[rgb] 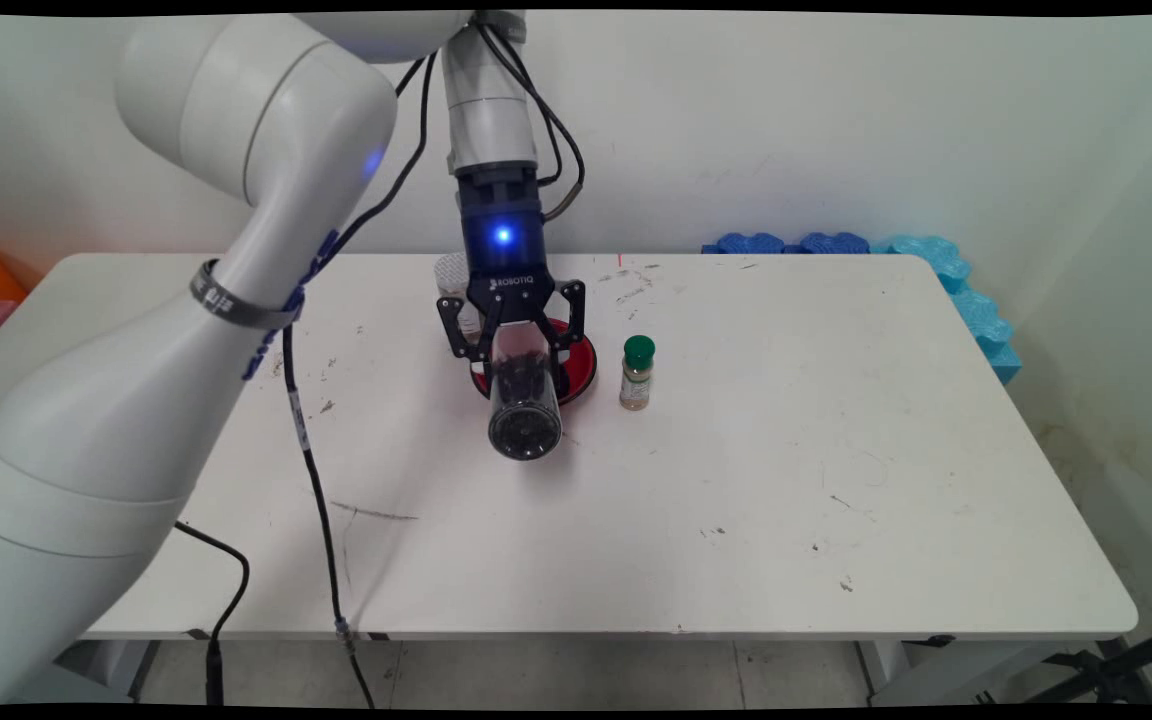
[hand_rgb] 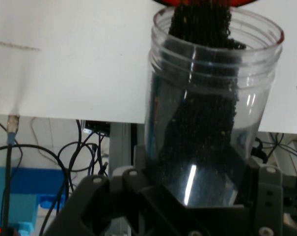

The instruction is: Pour the black seasoning powder in the red bowl

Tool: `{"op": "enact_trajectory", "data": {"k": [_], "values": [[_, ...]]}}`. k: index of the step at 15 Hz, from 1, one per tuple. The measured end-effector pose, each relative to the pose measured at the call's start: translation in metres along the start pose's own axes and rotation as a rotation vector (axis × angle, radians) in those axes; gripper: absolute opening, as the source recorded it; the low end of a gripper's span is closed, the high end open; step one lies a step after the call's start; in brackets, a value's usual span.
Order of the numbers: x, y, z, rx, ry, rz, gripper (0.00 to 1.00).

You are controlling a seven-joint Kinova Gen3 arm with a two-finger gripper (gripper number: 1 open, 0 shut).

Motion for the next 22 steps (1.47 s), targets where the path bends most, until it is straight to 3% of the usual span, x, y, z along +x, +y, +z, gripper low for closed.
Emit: {"op": "enact_trajectory", "data": {"k": [22], "values": [[-0.003,-0.002,-0.011,0.015,-0.026,-0.030,0.00]]}}
